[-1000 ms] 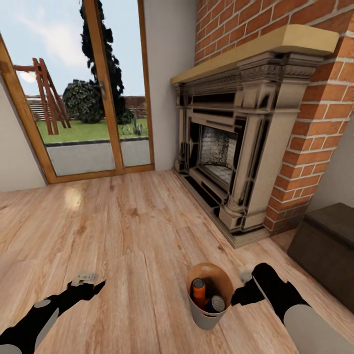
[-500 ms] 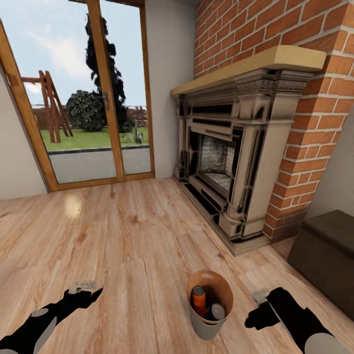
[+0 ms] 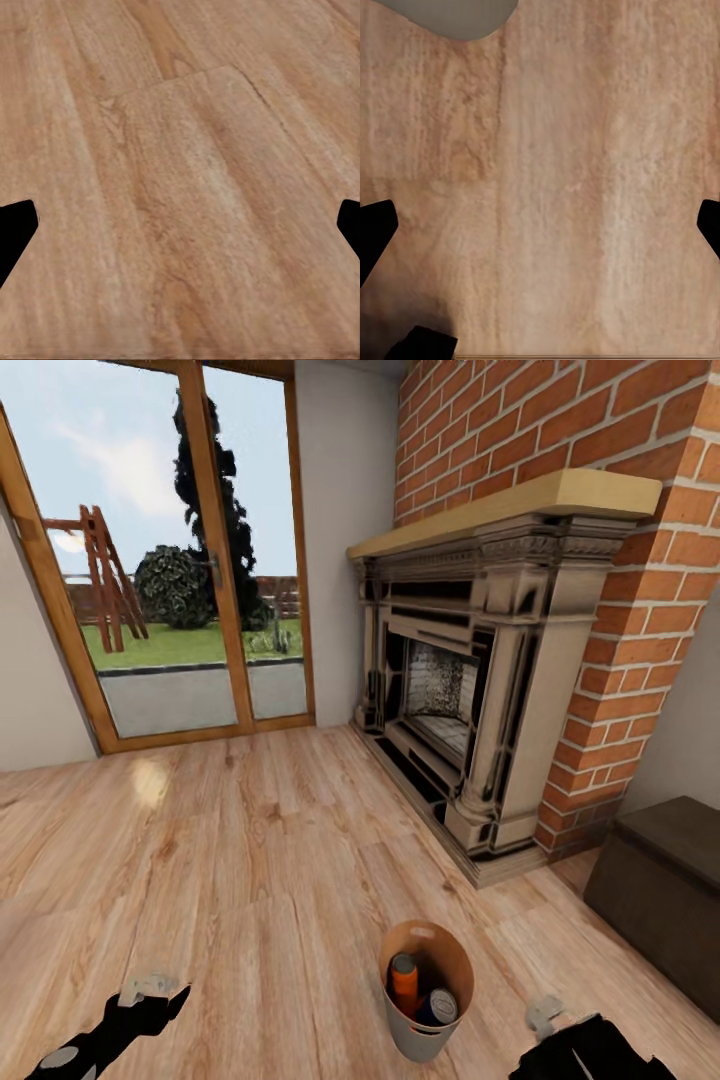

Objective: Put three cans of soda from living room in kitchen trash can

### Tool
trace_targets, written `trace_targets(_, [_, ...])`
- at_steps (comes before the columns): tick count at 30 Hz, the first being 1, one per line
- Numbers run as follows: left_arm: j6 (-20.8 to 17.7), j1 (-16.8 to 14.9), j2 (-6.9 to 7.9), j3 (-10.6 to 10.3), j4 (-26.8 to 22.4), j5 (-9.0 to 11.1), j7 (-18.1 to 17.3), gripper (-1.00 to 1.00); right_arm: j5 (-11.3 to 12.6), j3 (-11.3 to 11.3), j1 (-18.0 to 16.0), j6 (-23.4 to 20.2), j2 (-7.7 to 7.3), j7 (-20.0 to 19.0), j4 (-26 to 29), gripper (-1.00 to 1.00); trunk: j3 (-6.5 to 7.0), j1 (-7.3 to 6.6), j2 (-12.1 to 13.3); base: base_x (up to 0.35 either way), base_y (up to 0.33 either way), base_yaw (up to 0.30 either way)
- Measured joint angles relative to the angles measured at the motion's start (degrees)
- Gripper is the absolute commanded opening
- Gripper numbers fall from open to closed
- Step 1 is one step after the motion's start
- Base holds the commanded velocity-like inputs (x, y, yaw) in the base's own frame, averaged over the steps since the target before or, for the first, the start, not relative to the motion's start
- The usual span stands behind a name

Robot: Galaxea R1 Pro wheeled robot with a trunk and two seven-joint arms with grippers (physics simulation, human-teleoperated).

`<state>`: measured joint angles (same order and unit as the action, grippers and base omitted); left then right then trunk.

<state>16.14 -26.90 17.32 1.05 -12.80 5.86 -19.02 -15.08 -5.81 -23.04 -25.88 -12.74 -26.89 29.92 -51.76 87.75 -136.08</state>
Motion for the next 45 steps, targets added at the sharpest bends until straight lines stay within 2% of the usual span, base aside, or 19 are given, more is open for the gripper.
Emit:
trace_targets(5, [3.5,4.4,0.00,0.1,1.2,0.1,0.7,1.00,0.3,0.6,0.4,8.8,-1.17,0.3,-7.9,1.00,0.89,-1.10,2.0,0.000,0.000,0.000])
trace_targets(15, [6.5,9.9,0.00,0.1,2.3,0.2,4.5,1.00,0.4,4.9,0.6,18.7,-2.35,1.5,-18.9,1.00,2.69,-3.29,6.0,0.000,0.000,0.000])
trace_targets(21, [8.8,12.2,0.00,0.2,3.3,0.4,5.9,1.00,0.4,5.9,0.6,21.7,-2.87,3.2,-22.7,1.00,3.77,-4.61,8.4,0.000,0.000,0.000])
trace_targets(23, [10.3,13.1,0.00,0.3,4.2,0.4,6.6,1.00,0.5,6.1,1.1,24.3,-2.97,3.6,-24.8,1.00,4.13,-5.05,9.2,0.000,0.000,0.000])
trace_targets(24, [11.6,13.6,0.00,0.3,5.3,0.5,6.9,1.00,0.7,6.2,1.8,27.1,-3.03,4.1,-26.9,1.00,4.30,-5.27,9.6,0.000,0.000,0.000])
trace_targets(29, [12.8,14.1,-0.02,0.3,6.9,0.5,7.2,1.00,4.3,6.3,2.9,31.3,-3.07,4.5,-30.4,1.00,5.21,-6.37,11.6,0.000,0.000,0.000])
trace_targets(32, [13.1,16.2,-0.01,0.4,7.4,0.8,7.8,1.00,7.8,6.3,4.4,33.2,-3.00,4.7,-31.7,1.00,5.74,-7.03,12.8,0.000,0.000,0.000])
trace_targets(37, [13.1,18.1,-0.08,0.4,7.5,0.7,9.9,1.00,8.8,6.3,6.0,33.8,-2.79,6.1,-32.0,1.00,6.64,-8.13,14.8,0.000,0.000,0.000])
trace_targets(45, [13.0,18.7,-0.14,0.3,9.0,0.6,11.1,1.00,11.5,6.3,7.0,34.1,-2.56,7.2,-32.1,1.00,8.08,-9.88,18.0,0.000,0.000,0.000])
